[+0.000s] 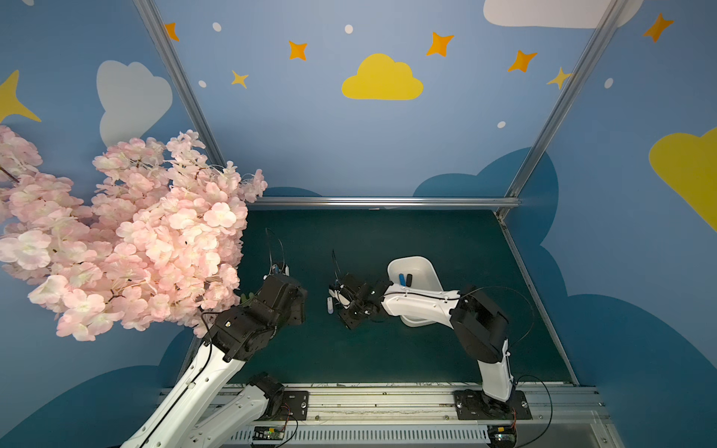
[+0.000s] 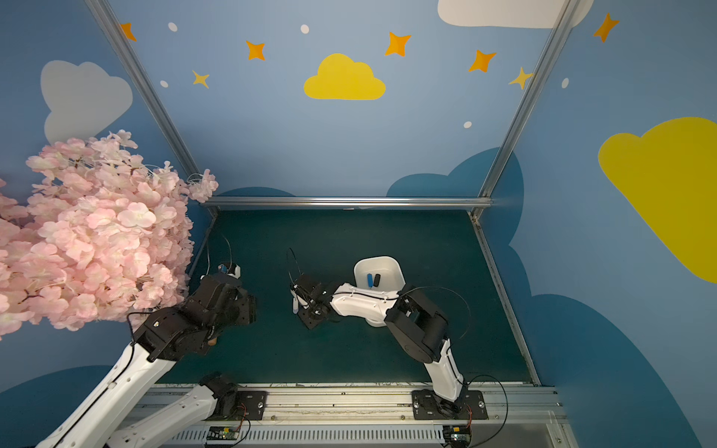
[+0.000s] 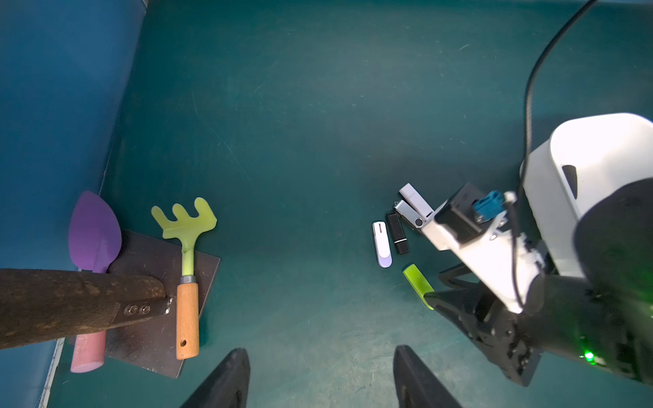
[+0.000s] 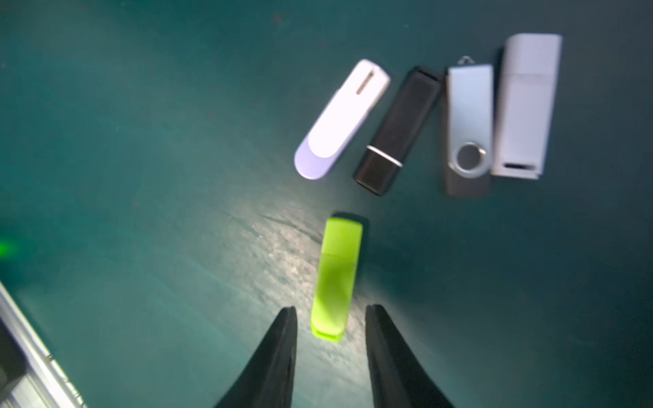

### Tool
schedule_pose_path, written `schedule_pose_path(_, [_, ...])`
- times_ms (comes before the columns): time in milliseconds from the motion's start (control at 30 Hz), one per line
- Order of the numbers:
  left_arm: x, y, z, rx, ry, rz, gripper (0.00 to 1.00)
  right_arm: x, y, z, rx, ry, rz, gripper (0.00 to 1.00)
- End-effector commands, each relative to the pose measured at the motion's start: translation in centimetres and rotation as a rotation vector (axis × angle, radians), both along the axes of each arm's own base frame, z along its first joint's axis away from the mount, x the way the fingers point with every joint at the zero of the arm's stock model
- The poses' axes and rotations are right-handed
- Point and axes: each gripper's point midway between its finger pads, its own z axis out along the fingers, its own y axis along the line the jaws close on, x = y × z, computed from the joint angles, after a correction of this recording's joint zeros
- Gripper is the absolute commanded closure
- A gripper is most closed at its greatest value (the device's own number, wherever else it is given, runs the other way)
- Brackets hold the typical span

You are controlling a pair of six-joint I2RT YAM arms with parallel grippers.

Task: Put the usb flash drive into the storage box
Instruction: Pick up the USB flash from the center of the board.

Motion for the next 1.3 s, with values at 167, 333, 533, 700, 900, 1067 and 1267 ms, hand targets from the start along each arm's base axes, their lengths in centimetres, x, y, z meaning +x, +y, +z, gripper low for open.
schedule_pose_path(167, [-0.1, 0.0, 0.4, -0.018, -0.032, -0.008, 0.3, 0.0, 0.4, -1.7, -0.099, -0.019, 0.006, 0.64])
schedule_pose_path(333, [-0.1, -0.1, 0.2, -0.018, -0.024, -0.013, 0.29, 0.3, 0.4, -2.5, -0.15, -0.052, 0.005, 0.64])
schedule_pose_path(533, [0.0, -0.1, 0.0, -0.015, -0.019, -0.013, 0.29, 0.2, 0.3, -3.0, -0.182, -0.06, 0.014, 0.66])
schedule_pose_path(700, [0.0, -0.2, -0.1, -0.017, -0.014, -0.016, 0.28, 0.0, 0.1, -3.5, -0.211, -0.072, 0.027, 0.72])
schedule_pose_path(900, [0.0, -0.3, -0.2, -0.016, -0.009, -0.017, 0.28, -0.3, 0.2, -3.4, -0.224, -0.066, 0.046, 0.78])
schedule_pose_path(1067, [0.0, -0.3, -0.1, -0.02, -0.014, -0.016, 0.28, -0.3, 0.3, -1.8, -0.178, -0.085, 0.057, 0.83])
schedule_pose_path(1267, [-0.1, -0.3, -0.1, -0.029, -0.016, -0.018, 0.27, -1.8, 0.7, 2.7, -0.005, -0.115, 0.119, 0.85])
